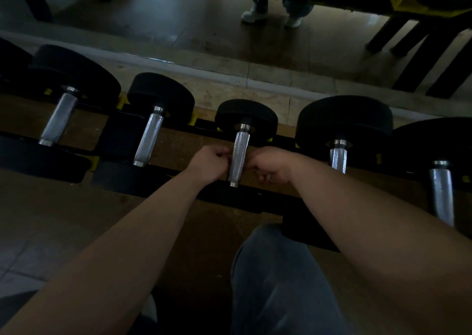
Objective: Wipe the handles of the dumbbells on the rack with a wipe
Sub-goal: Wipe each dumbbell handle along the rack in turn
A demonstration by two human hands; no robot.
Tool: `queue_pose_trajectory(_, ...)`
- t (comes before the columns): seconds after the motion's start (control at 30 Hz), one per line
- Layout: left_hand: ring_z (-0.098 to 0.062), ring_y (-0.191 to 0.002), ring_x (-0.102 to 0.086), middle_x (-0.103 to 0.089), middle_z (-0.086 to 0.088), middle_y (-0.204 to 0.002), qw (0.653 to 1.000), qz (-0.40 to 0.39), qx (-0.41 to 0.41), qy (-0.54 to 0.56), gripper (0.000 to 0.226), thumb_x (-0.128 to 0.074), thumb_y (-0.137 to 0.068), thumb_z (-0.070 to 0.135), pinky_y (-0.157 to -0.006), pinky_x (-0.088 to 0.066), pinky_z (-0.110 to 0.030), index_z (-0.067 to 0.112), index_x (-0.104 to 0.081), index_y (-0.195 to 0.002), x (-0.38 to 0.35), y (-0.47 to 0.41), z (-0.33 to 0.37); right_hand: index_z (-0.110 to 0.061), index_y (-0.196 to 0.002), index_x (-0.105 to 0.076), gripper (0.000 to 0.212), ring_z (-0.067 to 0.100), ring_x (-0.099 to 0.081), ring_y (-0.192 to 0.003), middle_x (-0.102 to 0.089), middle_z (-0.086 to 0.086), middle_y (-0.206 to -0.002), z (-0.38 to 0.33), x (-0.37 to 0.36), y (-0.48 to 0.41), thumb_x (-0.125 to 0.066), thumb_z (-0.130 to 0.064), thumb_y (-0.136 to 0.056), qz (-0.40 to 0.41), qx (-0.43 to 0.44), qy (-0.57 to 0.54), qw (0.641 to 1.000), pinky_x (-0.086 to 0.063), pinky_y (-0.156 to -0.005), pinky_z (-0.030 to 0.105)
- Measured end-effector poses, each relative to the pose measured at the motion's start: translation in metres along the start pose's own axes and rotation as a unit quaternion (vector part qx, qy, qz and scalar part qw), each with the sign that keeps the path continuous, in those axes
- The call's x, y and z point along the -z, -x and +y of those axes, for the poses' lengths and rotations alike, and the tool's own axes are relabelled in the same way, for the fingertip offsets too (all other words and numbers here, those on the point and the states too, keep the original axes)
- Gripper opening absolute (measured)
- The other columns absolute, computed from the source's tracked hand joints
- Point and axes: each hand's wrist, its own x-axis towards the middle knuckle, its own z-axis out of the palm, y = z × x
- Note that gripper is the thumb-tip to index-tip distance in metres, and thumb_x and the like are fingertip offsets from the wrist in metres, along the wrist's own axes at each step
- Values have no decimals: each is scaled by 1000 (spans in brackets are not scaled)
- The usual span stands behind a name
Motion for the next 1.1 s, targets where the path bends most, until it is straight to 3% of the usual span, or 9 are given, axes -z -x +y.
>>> queue_pose_trajectory(0.17,2,-73,-56,-68,6,-96,996,-69,-34,43,27,-51,-101,17,-52,-39,-3,30,-67,-118,3,2,7,-16,-103,-75,21,7,-40,-55,-59,0,-83,4,2,-6,-66,-2,-91,28,43,-98,994,-31,-41,19)
queue_pose_trajectory(0.3,-12,-76,-58,-67,2,-90,995,-71,17,72,23,-52,-102,20,-62,-43,-23,29,-68,-114,7,-4,7,-6,-106,-72,21,9,-43,-52,-59,4,-79,0,-2,-5,-61,5,-92,79,55,-129,987,-31,-39,19)
queue_pose_trajectory(0.43,-12,-63,-46,-59,1,-76,982,-41,66,172,20,-55,-100,22,-51,-33,-21,23,-72,-111,3,-16,5,-13,-90,-72,19,12,-47,-57,-65,6,-87,-4,0,-12,-62,3,-93,132,83,-183,971,-31,-39,19)
queue_pose_trajectory(0.57,-15,-74,-58,-67,2,-85,991,-95,50,77,18,-55,-100,27,-60,-44,-26,25,-72,-107,8,-15,-1,-7,-112,-71,25,8,-40,-53,-64,5,-92,3,9,-15,-65,2,-90,37,25,-127,991,-32,-41,18)
queue_pose_trajectory(0.7,-16,-89,-66,-71,-1,-97,978,-174,64,-96,6,-67,-92,25,-77,-52,-31,28,-71,-96,21,-9,-7,-12,-99,-72,13,4,-34,-48,-65,-4,-67,8,9,-3,-67,-3,-91,-87,-62,15,994,-27,-40,14)
queue_pose_trajectory(0.77,-17,-89,-66,-71,-1,-98,980,-170,69,-81,9,-67,-92,25,-76,-53,-32,27,-72,-100,21,-10,-6,-12,-94,-70,11,5,-35,-48,-62,-3,-62,3,6,1,-66,-2,-92,-57,-56,14,997,-25,-42,15)
queue_pose_trajectory(0.83,-15,-84,-62,-71,0,-99,987,-131,90,35,13,-64,-95,28,-66,-50,-28,28,-73,-104,19,-14,-3,-11,-88,-67,13,8,-37,-47,-54,2,-67,0,6,-5,-66,2,-89,32,-24,-58,998,-28,-41,18)
queue_pose_trajectory(0.93,-12,-59,-47,-63,-2,-79,985,-82,82,129,13,-63,-96,27,-45,-40,-20,27,-75,-102,21,-14,3,-7,-99,-63,11,11,-39,-48,-50,7,-72,-3,4,-14,-61,2,-93,96,-5,-129,987,-31,-39,21)
queue_pose_trajectory(1.1,-20,-78,-67,-75,-3,-100,981,-189,43,-6,13,-68,-91,28,-67,-53,-31,32,-77,-101,42,1,-14,-12,-113,-70,21,5,-35,-47,-68,2,-88,4,0,-6,-61,-4,-96,-40,-69,-31,996,-32,-39,16)
